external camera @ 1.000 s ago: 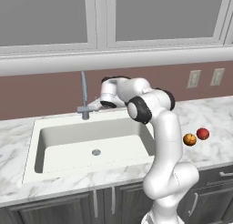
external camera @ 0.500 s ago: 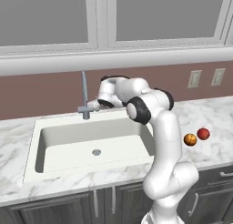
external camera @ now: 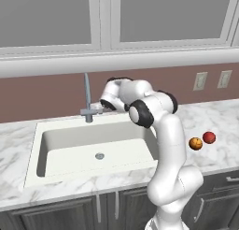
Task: Turn on the sink faucet. Then move the onion from the counter to the sink. Turn off the sink. Move the vegetable from the sink to the pot next to the stove. Finally move the pot to the front left burner.
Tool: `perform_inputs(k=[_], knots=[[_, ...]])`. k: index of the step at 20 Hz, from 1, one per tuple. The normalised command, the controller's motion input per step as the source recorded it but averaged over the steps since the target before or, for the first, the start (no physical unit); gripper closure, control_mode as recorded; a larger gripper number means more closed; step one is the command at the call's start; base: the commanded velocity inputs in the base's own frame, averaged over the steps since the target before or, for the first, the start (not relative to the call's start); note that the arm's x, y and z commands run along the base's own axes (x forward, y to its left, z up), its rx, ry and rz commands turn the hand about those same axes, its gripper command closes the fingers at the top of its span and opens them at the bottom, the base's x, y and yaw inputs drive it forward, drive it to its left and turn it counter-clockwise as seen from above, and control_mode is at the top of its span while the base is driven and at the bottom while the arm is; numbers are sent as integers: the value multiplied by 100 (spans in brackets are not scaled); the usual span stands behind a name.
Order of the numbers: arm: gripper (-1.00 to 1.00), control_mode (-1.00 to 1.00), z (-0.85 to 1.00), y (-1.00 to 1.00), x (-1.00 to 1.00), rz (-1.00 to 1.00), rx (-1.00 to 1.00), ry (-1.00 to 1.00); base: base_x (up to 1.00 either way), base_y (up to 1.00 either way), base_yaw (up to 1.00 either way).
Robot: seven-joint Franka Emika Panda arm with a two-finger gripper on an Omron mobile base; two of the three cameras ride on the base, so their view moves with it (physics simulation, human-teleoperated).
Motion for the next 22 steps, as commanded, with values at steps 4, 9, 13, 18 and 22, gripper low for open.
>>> perform_inputs(k=[4, 9, 13, 18, 22], knots=[[100, -100, -20, -59, 4, -5, 4, 1, 0, 0, 0], [100, -100, -18, -9, 2, 0, 0, 3, 0, 0, 0], [100, -100, -11, -19, 0, 0, 0, 18, 0, 0, 0], [100, -100, -5, -37, 0, -3, 0, 25, 0, 0, 0], [100, -100, -12, -50, 0, -3, 0, 27, 0, 0, 0]])
